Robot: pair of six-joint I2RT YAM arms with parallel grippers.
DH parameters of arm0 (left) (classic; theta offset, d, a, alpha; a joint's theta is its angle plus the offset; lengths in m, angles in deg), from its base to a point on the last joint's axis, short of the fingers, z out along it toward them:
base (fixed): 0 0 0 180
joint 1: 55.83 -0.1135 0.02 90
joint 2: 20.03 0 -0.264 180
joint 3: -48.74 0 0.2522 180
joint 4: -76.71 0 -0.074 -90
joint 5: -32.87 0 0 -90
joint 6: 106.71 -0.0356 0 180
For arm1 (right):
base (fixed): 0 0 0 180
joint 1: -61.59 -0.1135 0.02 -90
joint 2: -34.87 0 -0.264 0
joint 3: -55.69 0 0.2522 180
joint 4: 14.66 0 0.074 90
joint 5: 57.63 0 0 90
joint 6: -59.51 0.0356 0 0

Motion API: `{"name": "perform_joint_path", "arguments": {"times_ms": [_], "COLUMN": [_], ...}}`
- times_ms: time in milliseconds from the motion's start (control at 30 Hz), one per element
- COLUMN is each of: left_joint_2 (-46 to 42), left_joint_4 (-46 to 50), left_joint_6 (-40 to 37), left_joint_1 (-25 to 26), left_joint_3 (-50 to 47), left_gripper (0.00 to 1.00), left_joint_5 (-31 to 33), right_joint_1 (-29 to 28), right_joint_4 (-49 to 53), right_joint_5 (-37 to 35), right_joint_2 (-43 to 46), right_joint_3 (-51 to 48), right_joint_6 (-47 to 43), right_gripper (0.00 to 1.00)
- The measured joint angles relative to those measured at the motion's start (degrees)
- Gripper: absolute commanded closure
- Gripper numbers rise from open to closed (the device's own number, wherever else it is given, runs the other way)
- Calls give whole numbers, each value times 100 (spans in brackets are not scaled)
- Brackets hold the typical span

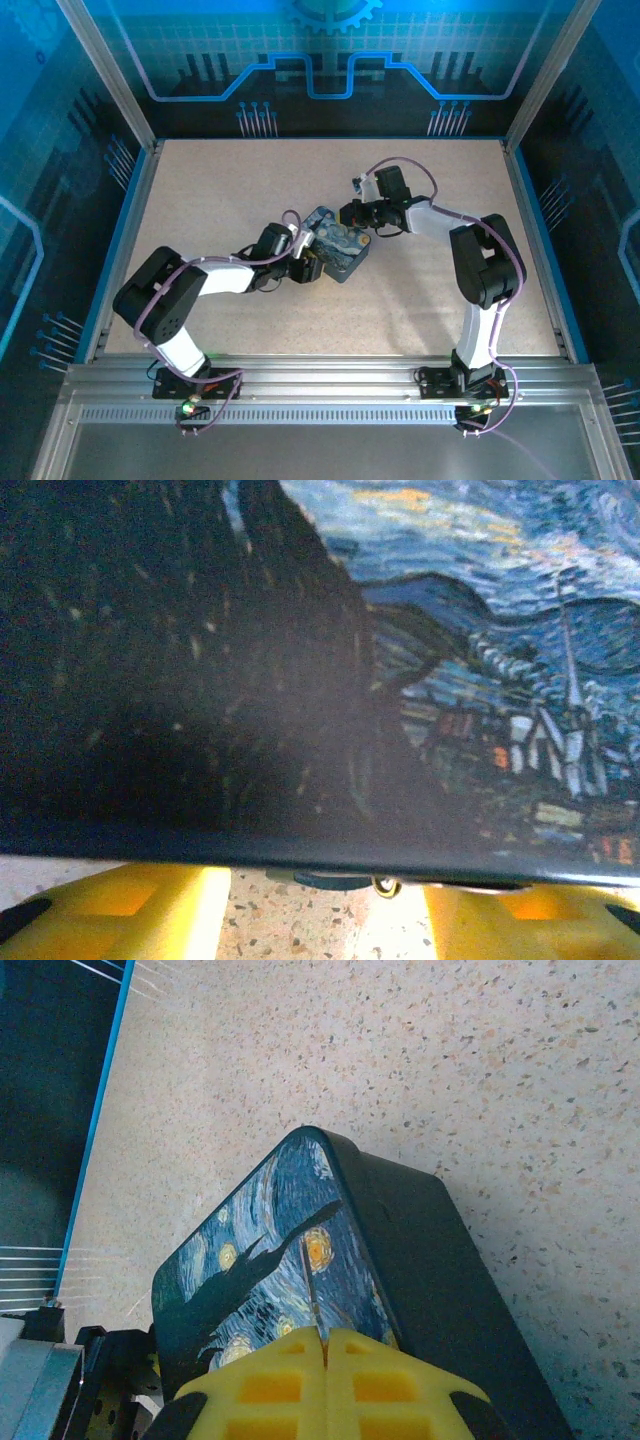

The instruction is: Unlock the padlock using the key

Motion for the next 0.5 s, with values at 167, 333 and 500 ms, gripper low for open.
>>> {"name": "perform_joint_path", "arguments": {"times_ms": [167,333,500], "left_joint_2": [142,271,321], "left_joint_4": [-17,-107,-166], "left_joint_6": [-72,-72,-59], "left_joint_1": [9,20,20], "left_joint_3": [70,85,103], "left_gripper": [52,53,56], "left_joint_5": [-151,-256,-273], "right_joint_1": [0,0,0], "right_joint_4": [61,76,79], "right_joint_5": [-9,-22,-24], "right_joint_2": [-15,-15,-15], "right_joint_3": [48,52,52], "right_joint_6": [-44,-48,-48], "right_gripper": [100,100,100]}}
